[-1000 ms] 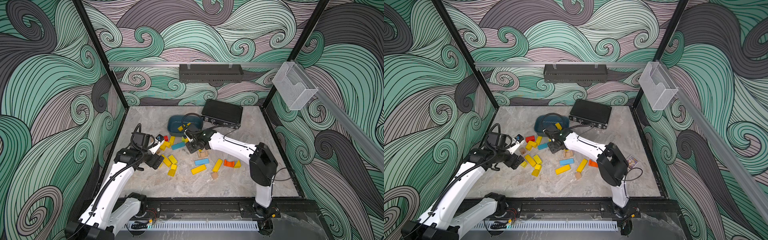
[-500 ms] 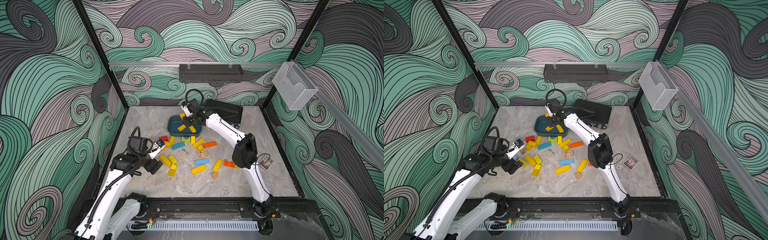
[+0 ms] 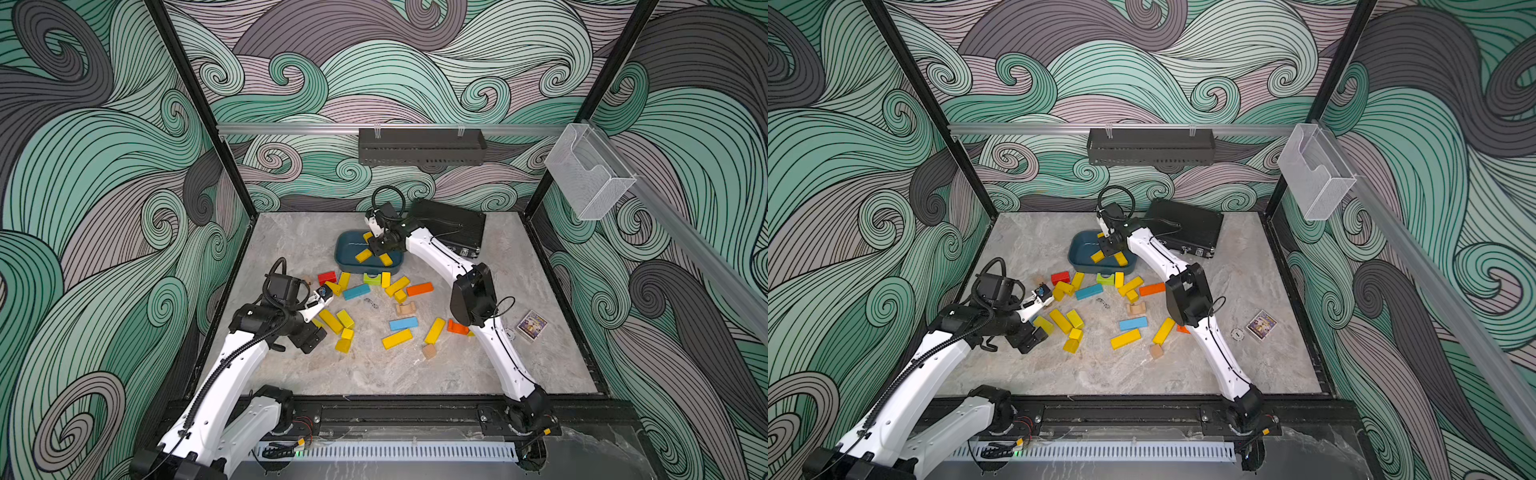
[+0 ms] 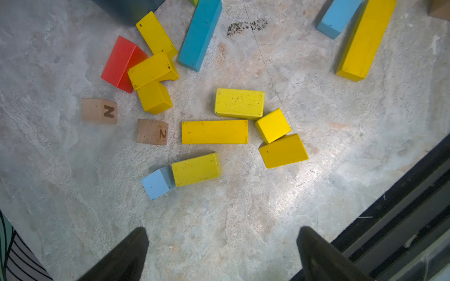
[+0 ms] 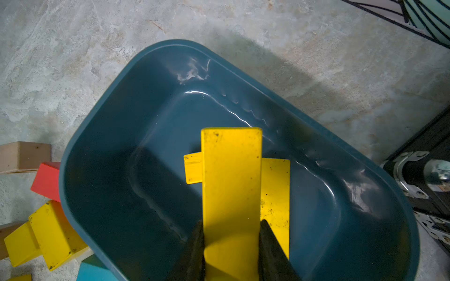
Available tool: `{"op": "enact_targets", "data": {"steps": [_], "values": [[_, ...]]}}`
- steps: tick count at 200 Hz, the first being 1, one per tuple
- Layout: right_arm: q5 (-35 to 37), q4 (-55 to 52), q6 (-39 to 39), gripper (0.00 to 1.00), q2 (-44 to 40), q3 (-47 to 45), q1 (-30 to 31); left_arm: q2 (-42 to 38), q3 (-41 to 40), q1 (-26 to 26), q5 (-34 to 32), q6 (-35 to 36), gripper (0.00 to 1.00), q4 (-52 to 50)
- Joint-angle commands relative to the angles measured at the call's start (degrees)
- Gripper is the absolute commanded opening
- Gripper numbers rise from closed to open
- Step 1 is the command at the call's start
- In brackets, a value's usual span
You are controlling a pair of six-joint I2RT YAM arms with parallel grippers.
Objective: Pick out the yellow building blocks
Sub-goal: Place the building block in the storage box, then pick up the building block from the center of the board.
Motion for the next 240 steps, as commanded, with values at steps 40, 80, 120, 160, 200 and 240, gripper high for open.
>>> {"op": "enact_targets", "data": {"steps": [40, 80, 120, 160, 200, 240], "values": [[0.6, -1.4, -1.7, 0.29, 0.3, -2.8, 0.1, 5.7, 0.2, 0.2, 1.8, 7.6, 0.95, 3.8], [0.8, -2.3, -2.0, 0.40, -1.3, -3.5, 0.1, 9.3, 0.3, 0.1, 1.7, 10.9, 0.95, 5.6], [1.7, -4.5, -2.5, 0.46, -4.4, -4.4, 0.1, 11.8, 0.6, 0.1, 1.5, 15.3, 0.95, 6.3], [4.5, -5.6, -3.5, 0.44, -16.2, -14.5, 0.2, 15.5, 0.3, 0.0, 4.0, 21.9, 0.95, 7.5], [7.1, -1.1, -2.5, 0.42, -36.9, -37.0, 0.4, 20.8, 1.0, -0.2, 6.7, 31.4, 0.96, 9.0], [8.6, -0.2, 1.4, 0.42, -52.3, -52.1, 1.9, 26.2, 3.0, -0.5, 9.8, 35.4, 0.96, 12.2]]}}
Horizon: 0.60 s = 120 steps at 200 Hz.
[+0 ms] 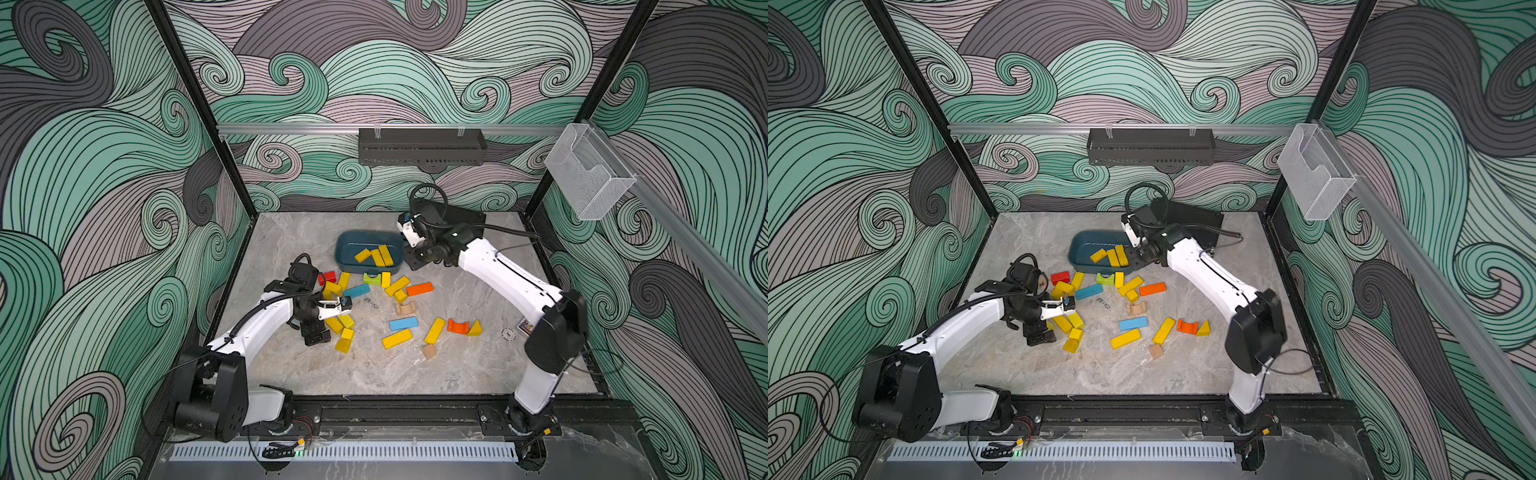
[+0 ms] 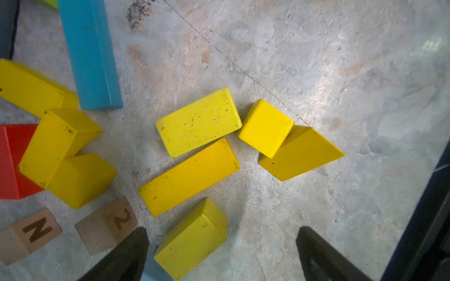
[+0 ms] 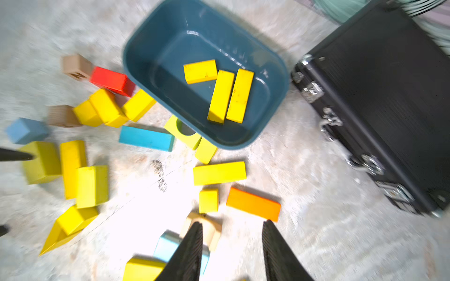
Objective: Pick out the yellow building blocks
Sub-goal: Pick up the building block from the center of the board.
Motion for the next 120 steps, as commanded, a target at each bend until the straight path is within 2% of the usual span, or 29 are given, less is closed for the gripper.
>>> {"op": "enact_targets", "data": {"steps": [1, 62, 104, 120], "values": [[2.3, 0.7, 3.2, 0.42, -5.4, -7.0, 1.3, 2.7, 2.9, -0.5, 4.0, 5.4, 0.96, 2.1], [4.3, 1.8, 9.9, 0.42, -20.7, -24.5, 3.3, 10.7, 6.4, -1.0, 4.1, 11.0, 0.94, 1.6], [5.5, 1.9, 12.2, 0.42, -27.5, -30.7, 3.3, 13.2, 6.3, -1.6, 2.8, 13.3, 0.93, 3.3], [5.7, 2.0, 12.7, 0.42, -28.9, -32.2, 3.3, 14.5, 6.8, -2.3, 2.0, 13.5, 0.89, 3.4]]}}
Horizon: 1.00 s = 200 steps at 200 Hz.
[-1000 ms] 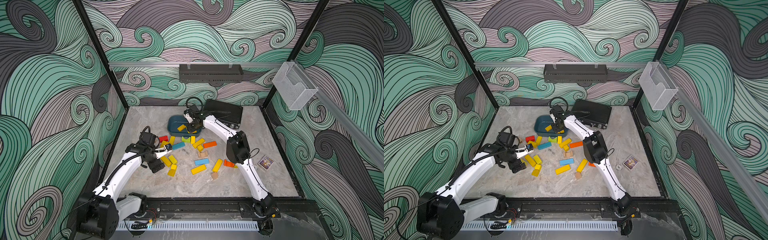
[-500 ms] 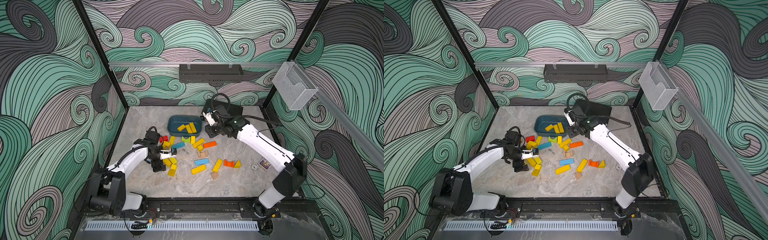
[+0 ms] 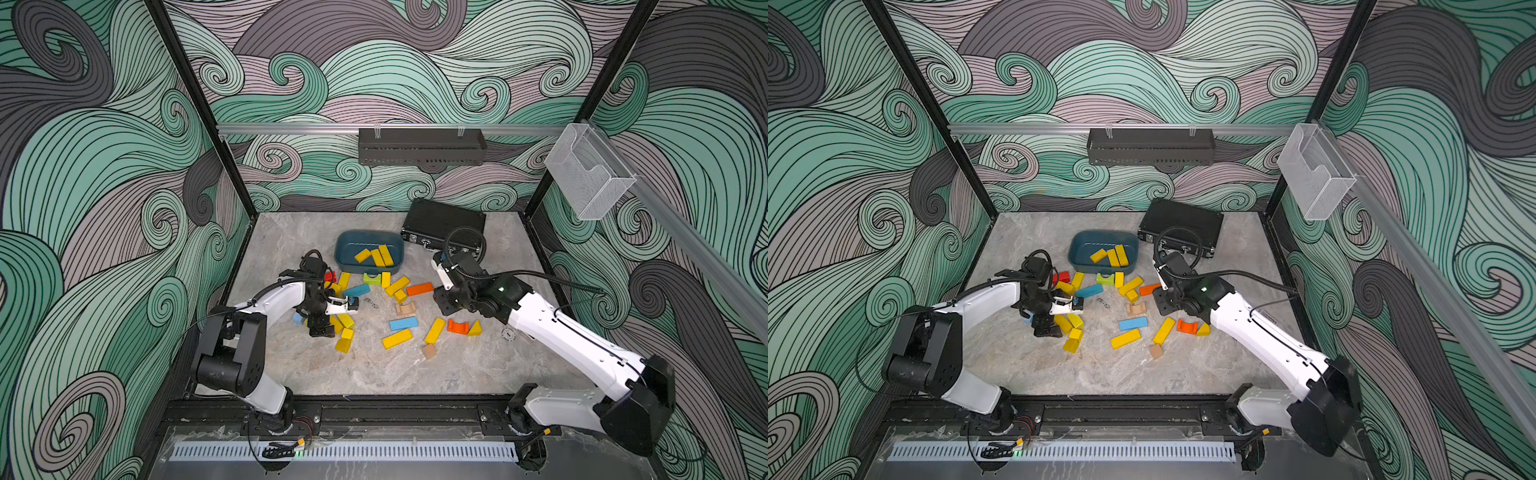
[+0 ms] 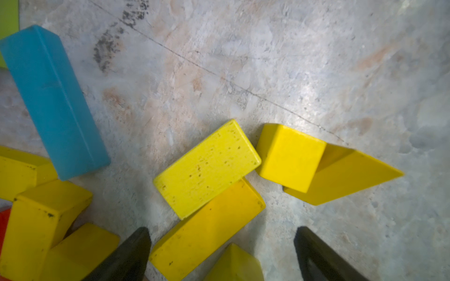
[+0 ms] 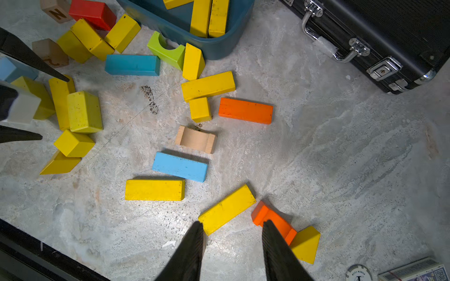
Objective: Pick out the yellow building blocks
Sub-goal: Pick up the building block from the center of the board.
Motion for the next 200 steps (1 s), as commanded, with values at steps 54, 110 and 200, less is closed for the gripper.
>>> {"op": "enact_targets", "data": {"steps": [54, 110, 200], "values": [[2.8, 0.5, 3.1, 0.42, -5.2, -4.1, 0.0, 6.8, 3.0, -2.4, -6.7, 1.1, 0.78, 2.5], [3.1, 0.6, 2.8, 0.42, -5.7, -4.5, -0.1, 9.6, 5.4, -3.7, -10.4, -3.4, 0.71, 0.7], [3.5, 0.5, 2.9, 0.42, -6.2, -5.1, 0.0, 8.9, 4.6, -5.0, -11.0, -5.4, 0.36, 1.7]]}}
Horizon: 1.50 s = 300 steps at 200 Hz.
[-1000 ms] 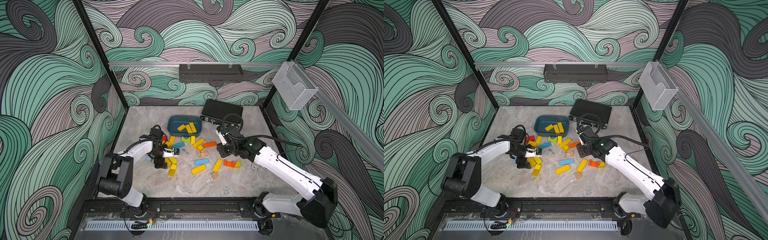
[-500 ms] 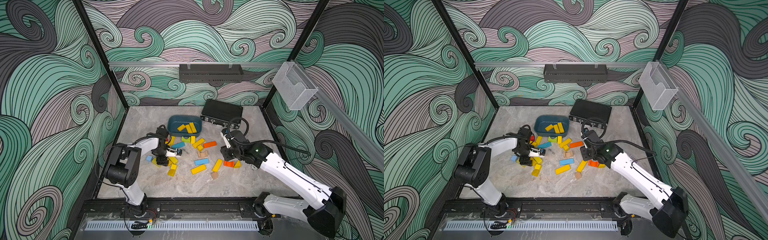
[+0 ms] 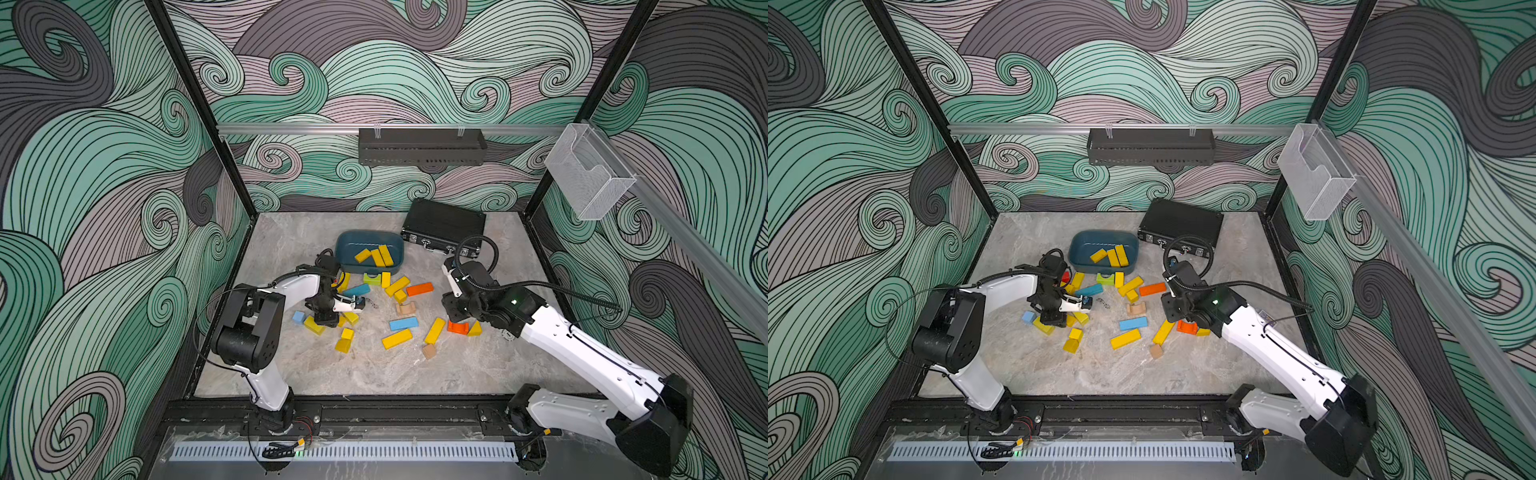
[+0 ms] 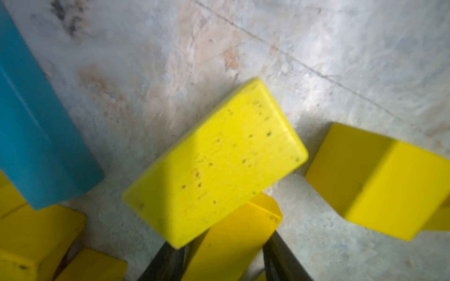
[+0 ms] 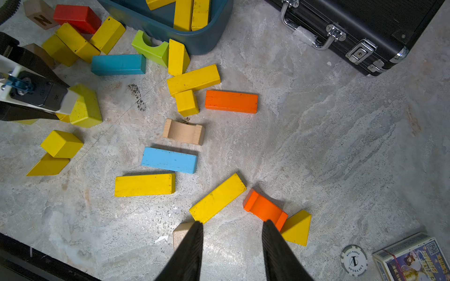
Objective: Pick out the yellow building blocks
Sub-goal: Pick up the building block from the center of the board, then place the building block in the storage box.
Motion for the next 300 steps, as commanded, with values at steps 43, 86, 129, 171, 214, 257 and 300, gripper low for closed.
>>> {"op": "enact_targets", "data": {"steps": [43, 86, 129, 171, 214, 257, 300], "values": [[0.9, 0.3, 0.8, 0.42, -1.8, -0.7, 0.0, 0.5, 1.0, -1.8, -1.8, -3.5, 0.32, -0.9], [0.4, 0.2, 1.5, 0.43, -1.9, -1.4, -0.1, 0.1, 5.2, -2.3, -1.5, -9.5, 0.16, -2.5], [-0.4, 0.0, 2.3, 0.44, -1.9, -2.8, -0.1, -0.4, 12.7, -2.3, 0.5, -16.9, 0.16, -8.5], [-1.5, 0.3, 3.0, 0.44, -1.3, -4.3, 0.0, -2.0, 19.1, -2.3, 3.6, -24.6, 0.17, -11.6], [-2.5, 0.9, 4.2, 0.44, -1.5, -5.9, 0.1, -0.6, 26.5, -2.3, 1.2, -32.0, 0.17, -7.5], [-3.4, 1.5, 7.2, 0.45, -2.7, -9.0, 0.9, 9.2, 40.1, -2.2, -5.4, -37.2, 0.17, -6.0], [-2.9, -0.2, 12.3, 0.46, -3.6, -13.2, 2.3, 21.4, 53.7, -2.1, -9.4, -40.2, 0.18, -5.4]]}}
